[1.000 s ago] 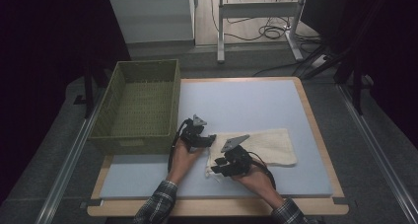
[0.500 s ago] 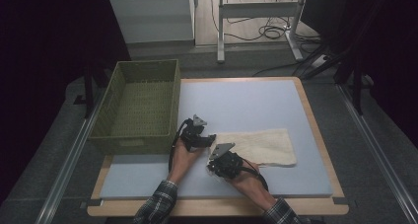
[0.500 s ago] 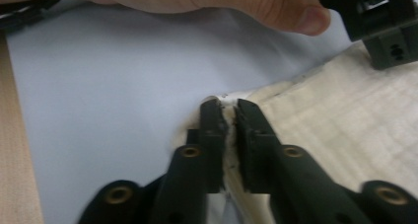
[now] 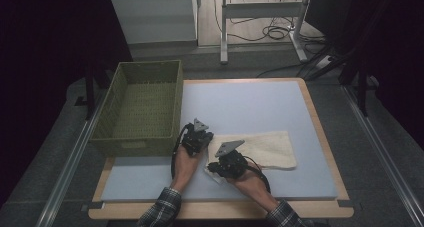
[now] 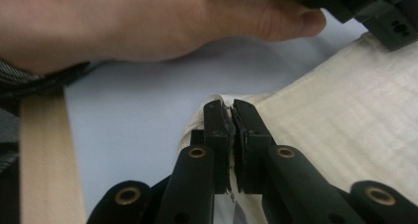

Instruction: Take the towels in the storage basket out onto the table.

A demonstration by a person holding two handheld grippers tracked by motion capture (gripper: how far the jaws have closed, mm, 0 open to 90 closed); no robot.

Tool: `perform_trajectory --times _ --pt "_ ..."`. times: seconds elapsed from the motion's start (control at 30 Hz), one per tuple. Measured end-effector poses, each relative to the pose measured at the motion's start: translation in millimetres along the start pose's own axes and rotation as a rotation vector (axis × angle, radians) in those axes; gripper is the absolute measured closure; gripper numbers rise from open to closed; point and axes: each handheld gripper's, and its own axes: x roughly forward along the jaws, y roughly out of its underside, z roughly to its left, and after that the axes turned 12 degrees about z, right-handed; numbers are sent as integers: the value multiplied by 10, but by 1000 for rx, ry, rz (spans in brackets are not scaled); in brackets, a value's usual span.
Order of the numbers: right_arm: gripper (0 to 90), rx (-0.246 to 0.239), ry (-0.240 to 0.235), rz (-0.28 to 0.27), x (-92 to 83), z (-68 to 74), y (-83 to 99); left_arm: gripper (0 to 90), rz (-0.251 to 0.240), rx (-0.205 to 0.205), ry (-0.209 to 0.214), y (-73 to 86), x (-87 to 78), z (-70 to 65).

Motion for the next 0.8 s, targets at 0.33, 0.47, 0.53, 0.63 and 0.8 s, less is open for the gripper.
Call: perform_trajectory --times 0.33,0.47,0.53,0.63,0.8 --pt "851 24 14 -60 -252 -38 95 865 -50 31 34 -132 -67 -66" --pt "851 39 33 -82 -390 -95 186 864 -73 68 52 -271 -63 -157" --pt "851 52 40 -95 -461 -125 241 864 -76 88 53 -325 -55 -204" --pt "851 76 45 -113 -562 -184 338 864 -79 120 55 -408 -30 -284" --pt "850 117 55 -136 -698 -282 501 864 -85 146 77 -545 40 -405"
